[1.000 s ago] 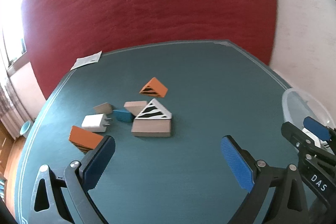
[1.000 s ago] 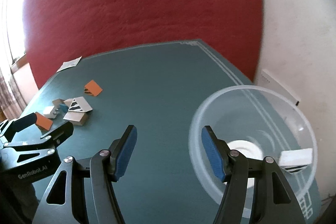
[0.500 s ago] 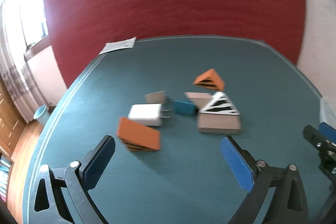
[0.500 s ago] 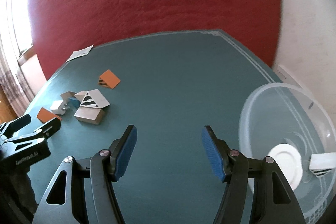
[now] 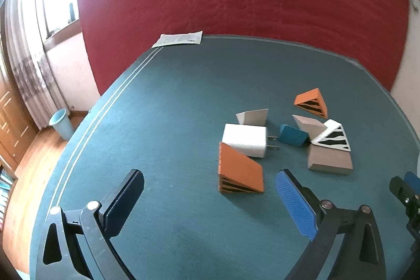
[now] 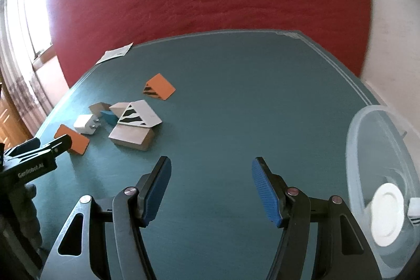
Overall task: Organize rigid objects
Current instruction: 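Move the left tool toward the orange triangular block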
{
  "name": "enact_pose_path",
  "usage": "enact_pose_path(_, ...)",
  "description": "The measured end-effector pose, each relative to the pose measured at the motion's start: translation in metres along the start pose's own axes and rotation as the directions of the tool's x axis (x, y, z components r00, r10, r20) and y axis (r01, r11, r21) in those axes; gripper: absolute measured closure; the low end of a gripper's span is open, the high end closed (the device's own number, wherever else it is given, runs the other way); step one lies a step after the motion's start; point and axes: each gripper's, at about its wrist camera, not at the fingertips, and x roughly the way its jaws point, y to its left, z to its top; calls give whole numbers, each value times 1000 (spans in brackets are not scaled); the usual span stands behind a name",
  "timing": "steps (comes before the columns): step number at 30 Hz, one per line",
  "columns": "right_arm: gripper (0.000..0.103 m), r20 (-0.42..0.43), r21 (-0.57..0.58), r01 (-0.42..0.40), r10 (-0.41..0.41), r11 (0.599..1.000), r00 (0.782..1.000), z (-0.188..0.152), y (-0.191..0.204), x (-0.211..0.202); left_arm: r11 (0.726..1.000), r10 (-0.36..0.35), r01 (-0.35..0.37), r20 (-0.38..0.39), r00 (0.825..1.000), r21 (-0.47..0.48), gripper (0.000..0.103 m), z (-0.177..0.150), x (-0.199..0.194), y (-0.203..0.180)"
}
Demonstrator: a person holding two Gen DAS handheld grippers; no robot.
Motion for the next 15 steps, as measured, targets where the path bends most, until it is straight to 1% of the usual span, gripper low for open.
enact_pose_path(9,38,-27,6,-39,39,999,999,-3,4,12,1000,-5,4,-45,999,-14,1,-4,9,1)
enact_pose_path(15,38,-37,24,-58,59,998,998,-3,2,15,999,2,-4,-58,998,-35,1,-1,10,0)
